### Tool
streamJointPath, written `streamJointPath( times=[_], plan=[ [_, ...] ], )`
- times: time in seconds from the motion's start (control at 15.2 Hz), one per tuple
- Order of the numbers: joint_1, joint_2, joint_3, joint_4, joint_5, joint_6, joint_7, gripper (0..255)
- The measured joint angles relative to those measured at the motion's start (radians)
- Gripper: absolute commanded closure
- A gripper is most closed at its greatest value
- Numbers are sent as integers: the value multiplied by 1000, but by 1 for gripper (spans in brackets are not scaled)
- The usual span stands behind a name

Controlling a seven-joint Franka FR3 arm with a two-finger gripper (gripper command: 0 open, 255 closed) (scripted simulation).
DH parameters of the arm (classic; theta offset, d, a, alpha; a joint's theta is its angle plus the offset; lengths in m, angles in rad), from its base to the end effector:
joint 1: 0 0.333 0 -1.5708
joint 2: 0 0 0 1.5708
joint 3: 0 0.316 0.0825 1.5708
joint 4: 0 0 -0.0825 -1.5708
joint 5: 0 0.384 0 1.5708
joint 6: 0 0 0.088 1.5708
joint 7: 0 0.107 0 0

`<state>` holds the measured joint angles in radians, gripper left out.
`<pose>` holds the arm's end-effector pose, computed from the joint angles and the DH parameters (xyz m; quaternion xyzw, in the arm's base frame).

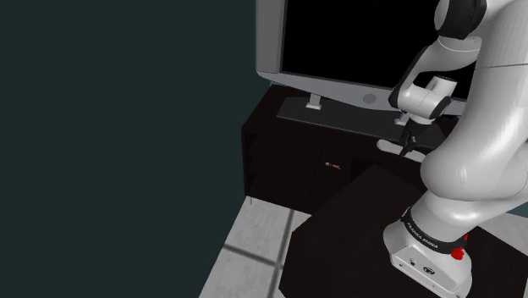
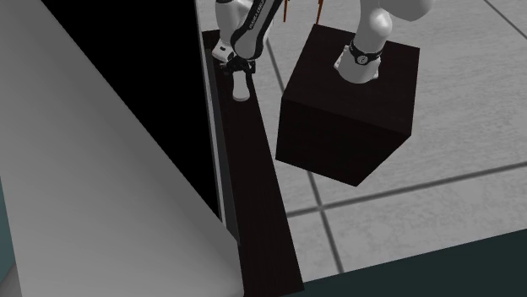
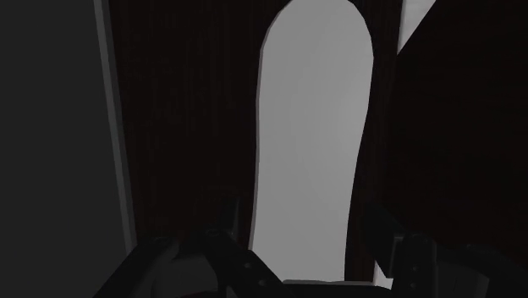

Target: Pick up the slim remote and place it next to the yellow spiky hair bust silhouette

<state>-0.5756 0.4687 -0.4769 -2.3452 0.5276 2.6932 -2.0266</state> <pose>0.2190 -0.4501 0.1526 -0.9649 -0.2625 -0.0025 0.0111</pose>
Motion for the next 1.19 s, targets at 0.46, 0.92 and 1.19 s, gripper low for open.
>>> streamJointPath(
  times=[0.46,0.92,1.19],
  plan=[
    [-18,27,23,11,24,16,-17,255],
    [-18,27,23,11,24,16,-17,0],
    [31,-40,-38,-8,-40,-29,31,0]
  ],
)
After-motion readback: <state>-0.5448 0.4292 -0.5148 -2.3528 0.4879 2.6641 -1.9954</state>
